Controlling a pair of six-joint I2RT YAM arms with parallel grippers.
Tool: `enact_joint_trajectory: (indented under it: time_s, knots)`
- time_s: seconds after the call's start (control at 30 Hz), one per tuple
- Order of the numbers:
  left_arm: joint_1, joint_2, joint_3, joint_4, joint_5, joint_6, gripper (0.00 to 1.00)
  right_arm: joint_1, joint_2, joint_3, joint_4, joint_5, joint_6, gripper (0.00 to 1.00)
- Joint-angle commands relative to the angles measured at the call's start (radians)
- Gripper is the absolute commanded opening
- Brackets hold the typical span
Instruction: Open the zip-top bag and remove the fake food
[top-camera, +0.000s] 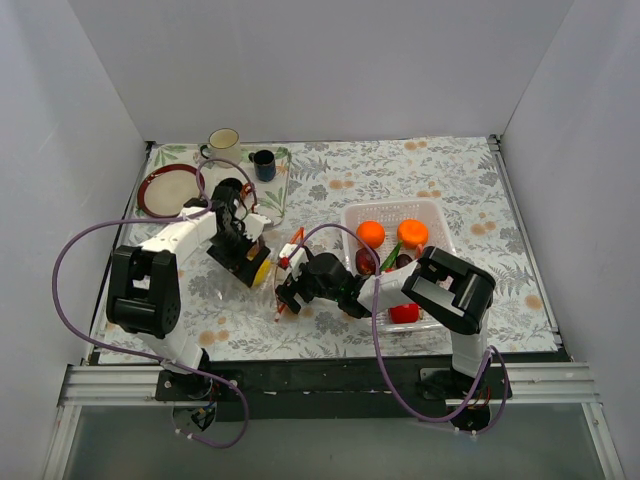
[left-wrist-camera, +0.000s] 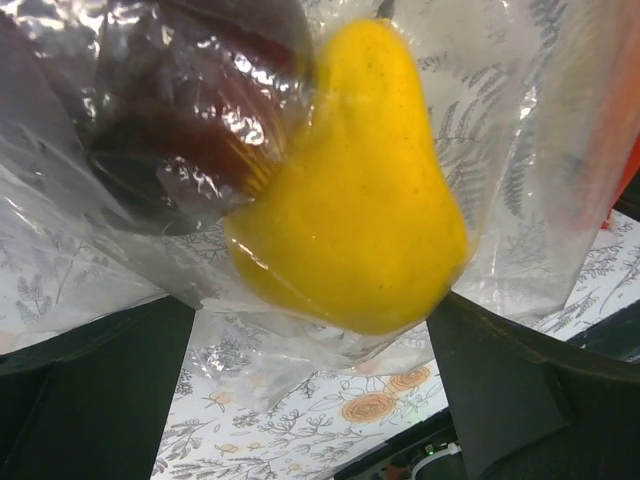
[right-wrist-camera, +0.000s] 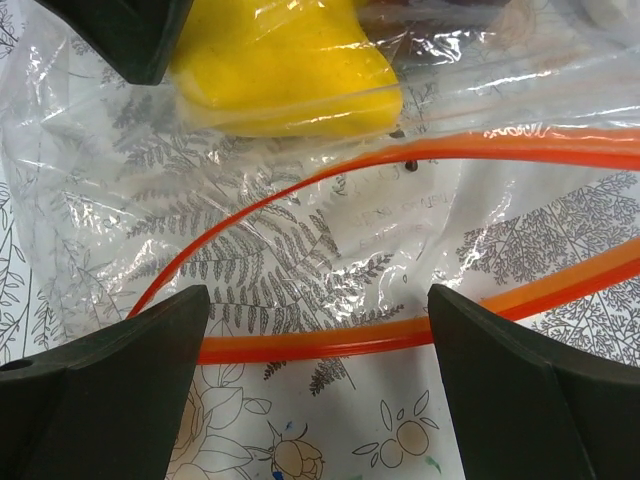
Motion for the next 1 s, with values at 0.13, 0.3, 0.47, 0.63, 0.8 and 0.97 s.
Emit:
enact_joint_trajectory:
  time_s: [0.13,0.3,0.47,0.63,0.8,0.97]
  knots:
    - [0.032,-0.021,0.262,-0.263,0.297,0.04,0.98,0.0,0.008,0.015,0.018,-0.002,-0.012,0.99]
    - [0.071,-0.037,0.359,-0.326,0.317,0.041,0.98,0.0,0.015,0.016,0.013,-0.008,0.001,0.99]
    - [0.079,-0.086,0.226,-0.11,0.096,-0.03,0.98,0.0,0.011,0.007,0.015,-0.009,0.014,0.99]
    - [0.079,-0.084,0.144,-0.016,-0.013,-0.079,0.98,0.0,0.006,0.01,0.01,-0.008,0.017,0.99]
    - [0.079,-0.084,0.09,0.145,-0.112,-0.099,0.98,0.0,-0.006,0.008,0.007,-0.011,0.023,0.98]
    - [0.075,-0.012,0.083,0.229,-0.123,-0.131,0.98,0.0,-0.018,0.008,0.009,-0.046,0.029,0.99]
